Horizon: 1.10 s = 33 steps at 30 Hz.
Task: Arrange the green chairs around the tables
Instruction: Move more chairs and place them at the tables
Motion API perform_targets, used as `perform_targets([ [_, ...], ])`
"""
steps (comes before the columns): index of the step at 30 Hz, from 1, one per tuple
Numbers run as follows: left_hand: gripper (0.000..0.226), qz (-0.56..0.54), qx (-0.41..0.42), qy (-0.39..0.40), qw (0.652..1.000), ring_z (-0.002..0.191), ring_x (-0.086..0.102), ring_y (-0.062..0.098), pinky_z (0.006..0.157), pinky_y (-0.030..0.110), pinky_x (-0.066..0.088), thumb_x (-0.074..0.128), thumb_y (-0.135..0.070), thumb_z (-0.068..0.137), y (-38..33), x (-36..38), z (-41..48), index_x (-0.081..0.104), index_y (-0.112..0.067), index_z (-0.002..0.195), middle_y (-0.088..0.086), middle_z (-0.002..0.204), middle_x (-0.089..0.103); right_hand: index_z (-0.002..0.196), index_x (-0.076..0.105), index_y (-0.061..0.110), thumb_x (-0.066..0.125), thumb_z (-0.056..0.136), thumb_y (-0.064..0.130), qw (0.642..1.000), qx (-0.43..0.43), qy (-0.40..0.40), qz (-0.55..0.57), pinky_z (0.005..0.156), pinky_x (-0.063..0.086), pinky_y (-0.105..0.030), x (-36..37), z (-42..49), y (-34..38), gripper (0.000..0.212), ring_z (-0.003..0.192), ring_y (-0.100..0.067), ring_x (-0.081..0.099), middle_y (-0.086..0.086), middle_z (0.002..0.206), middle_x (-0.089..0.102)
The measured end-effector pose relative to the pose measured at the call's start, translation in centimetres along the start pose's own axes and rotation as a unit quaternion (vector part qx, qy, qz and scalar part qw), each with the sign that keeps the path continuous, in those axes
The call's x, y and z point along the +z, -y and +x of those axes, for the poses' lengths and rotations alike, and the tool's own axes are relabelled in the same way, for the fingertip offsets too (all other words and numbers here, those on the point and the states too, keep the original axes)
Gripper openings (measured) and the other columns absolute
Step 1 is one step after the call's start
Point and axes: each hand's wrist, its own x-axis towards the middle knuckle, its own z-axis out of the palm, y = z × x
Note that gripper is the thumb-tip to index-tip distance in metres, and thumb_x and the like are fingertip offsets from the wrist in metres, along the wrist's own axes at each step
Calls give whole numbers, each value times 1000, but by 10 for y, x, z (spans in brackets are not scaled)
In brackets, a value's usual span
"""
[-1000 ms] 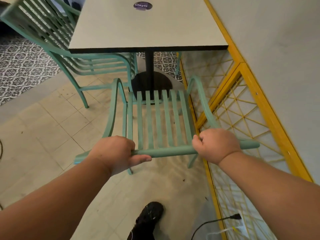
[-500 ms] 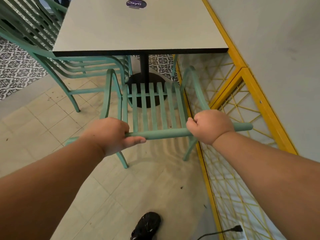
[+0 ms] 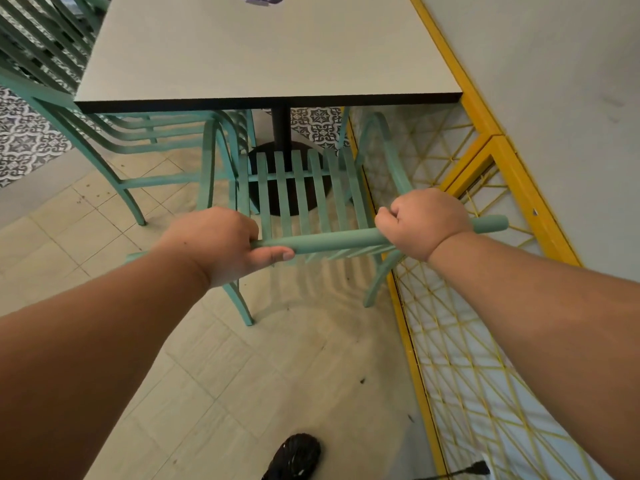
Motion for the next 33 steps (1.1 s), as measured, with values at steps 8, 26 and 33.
perform_targets([
  [8, 85, -6, -5, 2, 1000, 45, 52, 10, 37, 23, 46, 21, -102, 63, 4, -3, 15, 61, -27, 64, -5, 53, 58, 57, 57, 16, 34, 98, 46, 1000, -4, -6, 3, 48, 29, -28, 0, 16, -4, 56, 52, -22, 50, -4, 54, 52],
  [26, 84, -26, 15, -10, 1000, 55, 61, 9, 46, 29, 58, 19, -102, 66, 16, -1, 37, 62, -32, 77, -7, 63, 64, 59, 53, 21, 24, 103, 51, 1000, 4, 10, 6, 54, 37, -33, 0, 29, -3, 61, 59, -23, 54, 0, 58, 53],
  [33, 98, 32, 21, 14, 999, 145, 37, 24, 113, 53, 37, 0, -88, 82, 5, -18, 30, 19, -32, 160, -2, 160, 40, 140, 58, 14, 40, 97, 58, 976, 121, -50, 172, 109, 42, -51, -46, -37, 5, 64, 133, -31, 49, -8, 136, 62],
])
